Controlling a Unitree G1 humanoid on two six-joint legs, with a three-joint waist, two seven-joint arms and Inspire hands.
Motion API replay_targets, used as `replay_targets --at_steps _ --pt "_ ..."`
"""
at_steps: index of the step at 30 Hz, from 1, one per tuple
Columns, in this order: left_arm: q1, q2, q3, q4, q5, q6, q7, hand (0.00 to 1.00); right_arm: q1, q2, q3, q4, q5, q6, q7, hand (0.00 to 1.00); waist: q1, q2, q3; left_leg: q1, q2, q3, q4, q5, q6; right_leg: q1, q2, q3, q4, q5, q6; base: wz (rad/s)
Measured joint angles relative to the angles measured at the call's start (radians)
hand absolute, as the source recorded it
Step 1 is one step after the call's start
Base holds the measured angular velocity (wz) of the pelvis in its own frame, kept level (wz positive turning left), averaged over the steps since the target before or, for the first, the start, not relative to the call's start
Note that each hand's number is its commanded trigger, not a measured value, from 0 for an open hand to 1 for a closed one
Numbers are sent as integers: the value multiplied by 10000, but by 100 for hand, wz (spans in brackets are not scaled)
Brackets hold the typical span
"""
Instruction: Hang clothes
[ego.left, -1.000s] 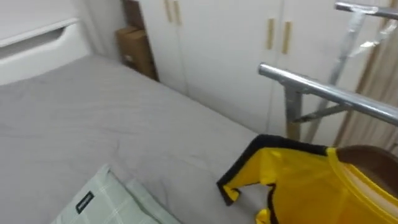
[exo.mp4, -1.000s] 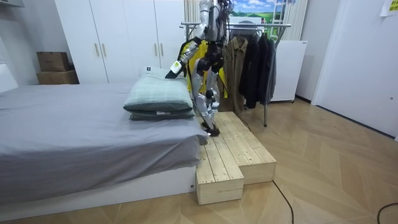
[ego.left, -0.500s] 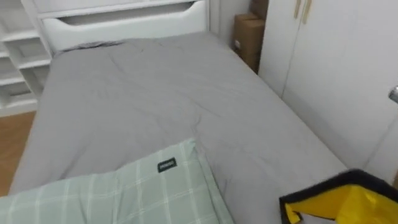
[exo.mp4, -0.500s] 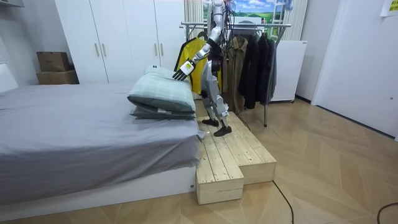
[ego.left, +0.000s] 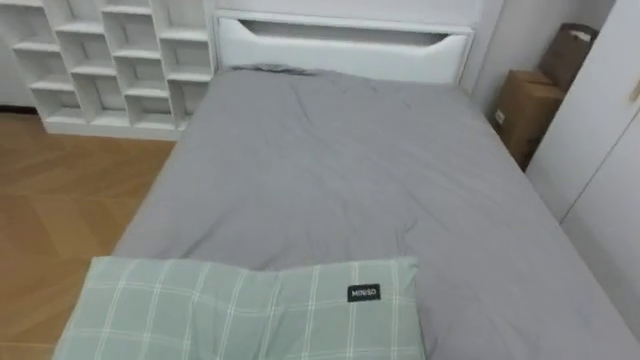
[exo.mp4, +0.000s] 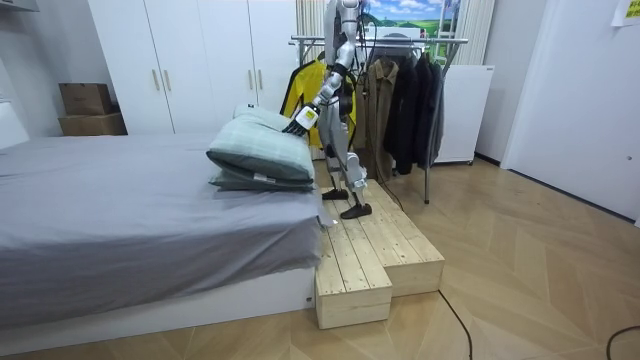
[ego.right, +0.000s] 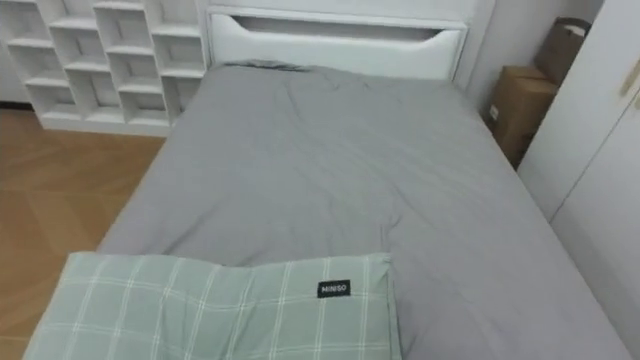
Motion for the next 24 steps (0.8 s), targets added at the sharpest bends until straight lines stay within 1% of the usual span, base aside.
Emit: replay_targets --at_steps 1,2,3,4,5,6,7,8,9,10,11,13,15,17,19,21,24 --pt "9 -6 -44 142 -95 10 8 0 -19 -20 -8 20 1 -31 -30 0 12 46 21 24 8 161 -66 8 3 52 13 -4 -21 -25 35 33" --pt "38 6 -38 221 -114 18 21 0 -37 -30 -10 22 -5 -63 -31 0 15 57 32 24 -3 183 -89 24 -2 57 53 9 -24 -48 67 31" --pt "132 39 -33 316 -164 22 52 0 -60 -38 -10 43 -3 -106 -32 0 73 39 25 27 -15 172 -125 35 -6 58 69 31 -35 -92 108 16" --pt "311 109 -24 414 -159 76 175 0 -121 -32 -6 94 -3 -104 -32 0 132 65 37 26 -31 163 -125 35 -5 58 61 36 -35 -105 122 9" --pt "504 183 22 578 -156 219 352 0 -153 -6 -4 110 -5 -106 -21 0 136 -5 37 22 -41 76 -122 34 -4 61 57 44 -38 -111 130 0" --pt "593 229 63 687 -141 325 419 0 -154 20 -4 113 -7 -113 -15 0 134 -4 41 15 -45 24 -122 34 -4 64 53 41 -38 -115 135 7" --pt "731 317 180 923 -115 588 556 0 -161 75 -4 131 -7 -118 4 0 130 -27 37 -4 -61 -18 -107 34 -3 75 36 42 -38 -132 153 13" --pt "882 421 241 1142 -75 822 716 0 -209 133 2 236 -6 -145 46 0 114 -149 80 -38 -97 -47 -89 33 -3 80 -2 46 -40 -189 163 15" --pt "979 467 264 1204 -67 942 813 0 -251 154 2 341 -3 -183 72 0 113 -201 105 -58 -110 -82 -86 32 -1 78 -13 35 -41 -208 171 18" --pt "1230 529 297 1290 -49 1090 893 0 -268 170 26 409 10 -197 121 0 106 -265 137 -138 -130 -144 -50 30 3 54 -35 8 -38 -214 179 17" --pt "1382 517 416 1300 -88 1182 947 0 -268 162 86 423 82 -199 119 0 149 -293 135 -259 -150 -217 38 -7 67 -1 -52 7 -33 -214 180 21" --pt "1401 506 548 1286 -69 1187 1094 0 -337 150 93 488 167 -207 119 0 157 -289 133 -368 -185 -360 76 -23 112 -10 -74 42 -2 -212 182 19" --pt "1425 556 537 1292 -45 1300 1217 0 -414 119 209 556 254 -215 118 0 143 -272 127 -342 -187 -384 98 -24 117 35 -77 42 16 -212 182 8" --pt "1463 557 534 1294 -40 1499 1326 0 -415 71 402 742 542 -221 128 0 102 -258 130 -347 -180 -492 181 -22 119 121 -62 46 4 -219 176 11" --pt "1445 556 540 1287 -38 1642 1382 0 -396 64 399 801 801 -209 182 0 98 -243 131 -384 -181 -507 216 -21 117 129 -55 96 -16 -262 139 4" --pt "1411 556 540 1277 -37 1780 1437 0 -392 53 404 841 1023 -208 261 0 84 -245 129 -397 -203 -501 230 -20 116 132 -58 176 -34 -413 136 0" --pt "1334 512 514 1257 -34 1924 1503 0 -362 2 475 931 1376 -221 380 0 74 -175 114 -386 -198 -504 238 -17 111 142 -48 184 -34 -423 130 0"
